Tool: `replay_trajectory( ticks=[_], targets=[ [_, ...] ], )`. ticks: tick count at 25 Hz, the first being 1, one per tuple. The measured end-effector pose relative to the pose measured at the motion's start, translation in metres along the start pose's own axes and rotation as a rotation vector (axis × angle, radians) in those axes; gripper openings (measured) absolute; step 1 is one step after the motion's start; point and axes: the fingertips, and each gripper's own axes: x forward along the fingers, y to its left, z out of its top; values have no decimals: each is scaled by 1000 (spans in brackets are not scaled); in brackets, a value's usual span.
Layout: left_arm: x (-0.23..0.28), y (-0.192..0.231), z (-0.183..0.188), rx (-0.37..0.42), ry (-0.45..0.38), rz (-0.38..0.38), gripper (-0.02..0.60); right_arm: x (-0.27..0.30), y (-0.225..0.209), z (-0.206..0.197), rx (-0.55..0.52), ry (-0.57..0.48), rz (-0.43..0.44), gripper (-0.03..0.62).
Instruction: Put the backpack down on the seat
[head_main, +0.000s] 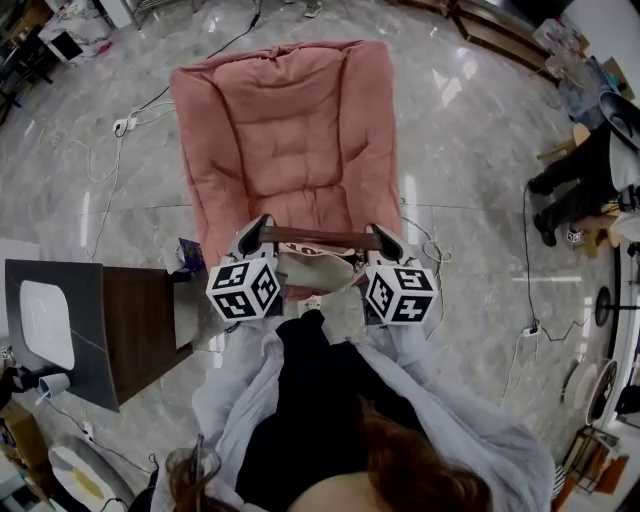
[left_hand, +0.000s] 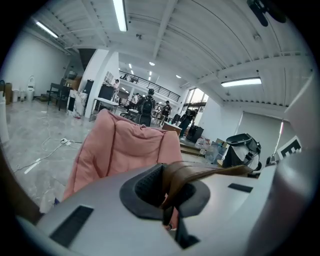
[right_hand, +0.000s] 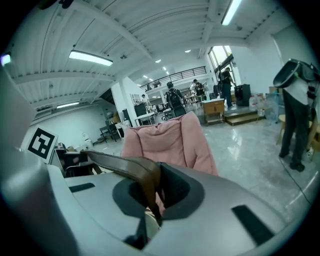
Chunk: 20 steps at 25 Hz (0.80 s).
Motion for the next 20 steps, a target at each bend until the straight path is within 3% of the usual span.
replay_trajectory(
  ticks=[5, 8, 11, 16, 20],
  targets=[
    [53, 6, 33, 44, -38, -83, 14, 24, 3, 15, 3, -35, -3, 8],
    [76, 25, 31, 82, -31, -109, 14, 38, 18, 10, -29, -24, 12, 7],
    [91, 63, 5, 66, 28, -66, 14, 58, 44, -25, -83, 70, 75, 8],
    [78, 111, -15, -51, 52, 7, 14, 82, 74, -60, -94, 182, 207, 8],
    [69, 131, -38, -78, 103, 65, 14, 98, 75, -67, -94, 207, 206, 8]
  ],
)
